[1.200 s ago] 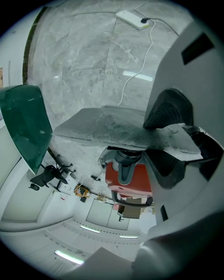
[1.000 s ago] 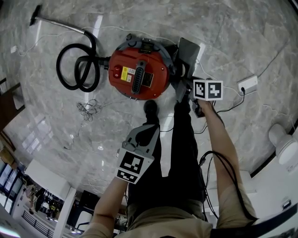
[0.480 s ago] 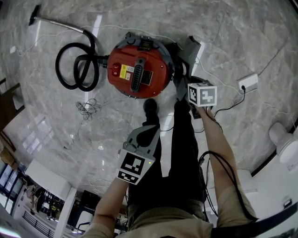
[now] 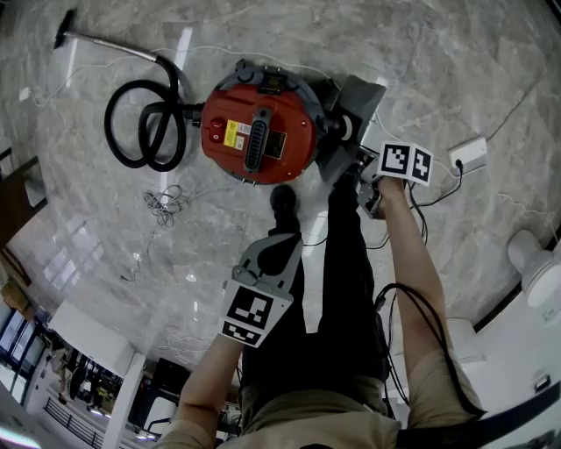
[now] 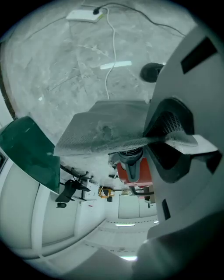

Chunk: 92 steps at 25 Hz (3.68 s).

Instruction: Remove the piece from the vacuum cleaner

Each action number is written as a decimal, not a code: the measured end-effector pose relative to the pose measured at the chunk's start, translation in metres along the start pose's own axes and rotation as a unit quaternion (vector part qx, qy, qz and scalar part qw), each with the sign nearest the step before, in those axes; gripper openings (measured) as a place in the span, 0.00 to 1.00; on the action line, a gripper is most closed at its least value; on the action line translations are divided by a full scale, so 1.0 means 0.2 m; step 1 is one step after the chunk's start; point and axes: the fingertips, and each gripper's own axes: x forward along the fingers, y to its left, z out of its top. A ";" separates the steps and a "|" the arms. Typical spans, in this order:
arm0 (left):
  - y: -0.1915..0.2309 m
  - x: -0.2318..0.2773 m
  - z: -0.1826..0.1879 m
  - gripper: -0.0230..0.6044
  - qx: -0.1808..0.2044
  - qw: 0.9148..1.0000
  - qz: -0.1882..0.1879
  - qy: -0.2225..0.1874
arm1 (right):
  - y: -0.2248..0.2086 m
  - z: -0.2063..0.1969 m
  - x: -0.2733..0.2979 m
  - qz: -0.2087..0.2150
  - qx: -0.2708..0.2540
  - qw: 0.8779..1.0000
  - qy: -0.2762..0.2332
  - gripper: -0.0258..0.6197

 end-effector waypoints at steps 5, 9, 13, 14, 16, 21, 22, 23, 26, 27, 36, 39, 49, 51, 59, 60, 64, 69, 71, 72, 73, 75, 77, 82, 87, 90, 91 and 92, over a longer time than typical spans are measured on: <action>-0.01 0.01 -0.02 0.04 -0.002 1.000 -0.002 0.003 | 0.00 0.00 0.00 0.030 0.048 0.998 0.014 0.09; -0.01 0.01 0.00 0.04 -0.001 1.000 0.000 0.001 | 0.00 0.00 0.00 -0.004 -0.016 0.999 0.034 0.09; 0.01 0.00 0.00 0.04 -0.004 1.000 0.004 -0.002 | 0.00 -0.01 0.00 -0.095 -0.209 0.972 0.058 0.08; 0.01 0.00 0.00 0.04 -0.004 1.000 0.003 -0.002 | 0.00 -0.01 0.00 -0.100 -0.219 0.969 0.055 0.08; 0.01 0.00 -0.01 0.04 -0.005 1.000 0.002 -0.001 | -0.01 0.00 -0.01 -0.106 -0.225 0.968 0.039 0.08; 0.03 -0.01 -0.03 0.04 -0.008 1.000 0.001 0.000 | -0.01 -0.01 -0.01 -0.041 -0.071 0.996 -0.022 0.08; 0.03 -0.01 -0.03 0.04 -0.008 1.000 0.002 0.000 | -0.01 -0.01 -0.01 -0.017 -0.021 0.999 -0.025 0.08; 0.03 -0.01 -0.03 0.04 -0.009 1.000 0.002 -0.001 | -0.02 0.00 -0.01 0.006 0.024 0.999 -0.024 0.08; 0.03 -0.01 -0.04 0.04 -0.010 1.000 0.001 -0.002 | -0.02 0.00 0.00 -0.021 -0.040 0.999 0.018 0.10; 0.03 -0.01 -0.04 0.04 -0.010 1.000 0.001 -0.003 | -0.02 0.00 0.00 -0.068 -0.123 0.989 0.039 0.09; 0.00 0.02 -0.04 0.04 -0.010 1.000 -0.005 -0.003 | -0.04 -0.03 0.02 -0.210 -0.352 0.912 0.019 0.08; 0.01 0.01 -0.05 0.04 -0.008 1.000 -0.001 -0.002 | -0.06 -0.03 0.02 -0.157 -0.245 0.957 -0.016 0.08; 0.04 -0.02 -0.09 0.04 -0.008 1.000 0.009 0.005 | -0.09 -0.04 0.03 -0.222 -0.432 0.874 0.016 0.08; 0.04 -0.02 -0.09 0.04 -0.009 1.000 0.009 0.005 | -0.11 -0.04 0.03 -0.234 -0.436 0.869 0.011 0.08; 0.00 0.01 -0.05 0.04 -0.011 1.000 0.010 -0.001 | -0.13 -0.04 0.04 -0.164 -0.263 0.951 -0.008 0.08; -0.01 0.02 -0.05 0.04 -0.011 1.000 0.010 -0.003 | -0.14 -0.04 0.04 -0.160 -0.252 0.954 -0.008 0.08; 0.00 0.01 -0.03 0.04 -0.012 1.000 0.012 -0.007 | -0.17 -0.02 0.02 -0.147 -0.212 0.966 -0.006 0.08; 0.01 0.02 -0.04 0.04 -0.014 1.000 0.015 -0.005 | -0.18 -0.01 0.04 -0.144 -0.219 0.965 -0.003 0.08; 0.02 0.02 -0.04 0.04 -0.013 1.000 0.014 -0.008 | -0.19 0.00 0.03 -0.171 -0.282 0.944 0.006 0.08; 0.02 0.01 -0.04 0.04 -0.013 1.000 0.015 -0.008 | -0.19 0.00 0.03 -0.177 -0.299 0.938 0.009 0.08; 0.02 0.01 -0.04 0.04 -0.013 1.000 0.017 -0.008 | -0.19 0.00 0.03 -0.178 -0.303 0.936 0.010 0.08; 0.03 0.01 -0.04 0.04 -0.013 1.000 0.019 -0.009 | -0.19 0.00 0.03 -0.182 -0.315 0.931 0.011 0.08; 0.03 0.01 -0.04 0.04 -0.012 1.000 0.019 -0.011 | -0.21 0.00 0.03 -0.196 -0.354 0.914 0.014 0.08; 0.05 0.00 -0.05 0.04 -0.015 1.000 0.022 -0.010 | -0.25 0.06 0.01 -0.228 -0.407 0.884 0.010 0.08; 0.04 0.01 -0.07 0.04 -0.018 1.000 0.019 -0.007 | -0.33 0.22 -0.14 -0.233 -0.343 0.910 -0.012 0.07; 0.02 0.06 -0.07 0.04 -0.017 1.000 0.015 0.000 | -0.30 0.24 -0.17 -0.215 -0.346 0.913 -0.015 0.07; 0.01 0.07 -0.07 0.04 -0.015 1.000 0.012 0.000 | -0.30 0.23 -0.17 -0.210 -0.336 0.918 -0.018 0.07; 0.00 0.08 -0.05 0.04 -0.014 1.000 0.009 -0.002 | -0.29 0.24 -0.18 -0.206 -0.327 0.922 -0.022 0.07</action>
